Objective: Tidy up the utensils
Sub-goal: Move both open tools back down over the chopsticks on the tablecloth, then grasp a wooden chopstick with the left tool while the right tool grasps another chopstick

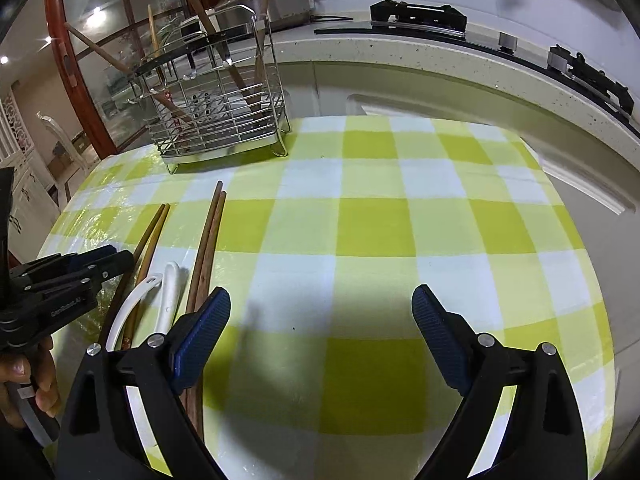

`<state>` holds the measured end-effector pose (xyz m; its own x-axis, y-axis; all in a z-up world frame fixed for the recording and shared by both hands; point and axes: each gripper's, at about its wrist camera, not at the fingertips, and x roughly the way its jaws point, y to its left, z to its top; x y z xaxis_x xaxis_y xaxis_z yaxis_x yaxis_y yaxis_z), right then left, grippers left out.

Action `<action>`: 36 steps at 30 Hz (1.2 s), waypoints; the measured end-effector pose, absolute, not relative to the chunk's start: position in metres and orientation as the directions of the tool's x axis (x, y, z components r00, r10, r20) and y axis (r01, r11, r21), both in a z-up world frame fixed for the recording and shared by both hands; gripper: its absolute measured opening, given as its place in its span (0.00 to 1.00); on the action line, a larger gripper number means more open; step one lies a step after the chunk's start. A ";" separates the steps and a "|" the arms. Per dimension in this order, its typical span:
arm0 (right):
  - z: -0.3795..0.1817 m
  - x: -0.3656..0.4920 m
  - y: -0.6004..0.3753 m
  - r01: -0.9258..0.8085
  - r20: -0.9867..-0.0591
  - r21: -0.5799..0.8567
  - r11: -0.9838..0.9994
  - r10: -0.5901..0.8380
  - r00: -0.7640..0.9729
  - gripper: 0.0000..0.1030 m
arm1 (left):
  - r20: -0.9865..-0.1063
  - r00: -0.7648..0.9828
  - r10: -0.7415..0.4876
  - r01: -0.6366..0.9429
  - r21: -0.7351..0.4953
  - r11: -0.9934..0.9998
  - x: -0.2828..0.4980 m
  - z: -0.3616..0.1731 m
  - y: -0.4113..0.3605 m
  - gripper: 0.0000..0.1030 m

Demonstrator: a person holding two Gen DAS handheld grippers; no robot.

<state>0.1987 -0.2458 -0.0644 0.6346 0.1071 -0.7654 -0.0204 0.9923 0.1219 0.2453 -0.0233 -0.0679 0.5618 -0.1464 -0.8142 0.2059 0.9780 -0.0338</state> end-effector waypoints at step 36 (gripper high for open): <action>-0.079 0.267 -0.183 -0.110 -0.807 0.024 0.994 0.084 0.585 0.76 | -0.792 0.597 -0.125 0.158 -0.037 0.987 0.236 -0.073 0.020 0.08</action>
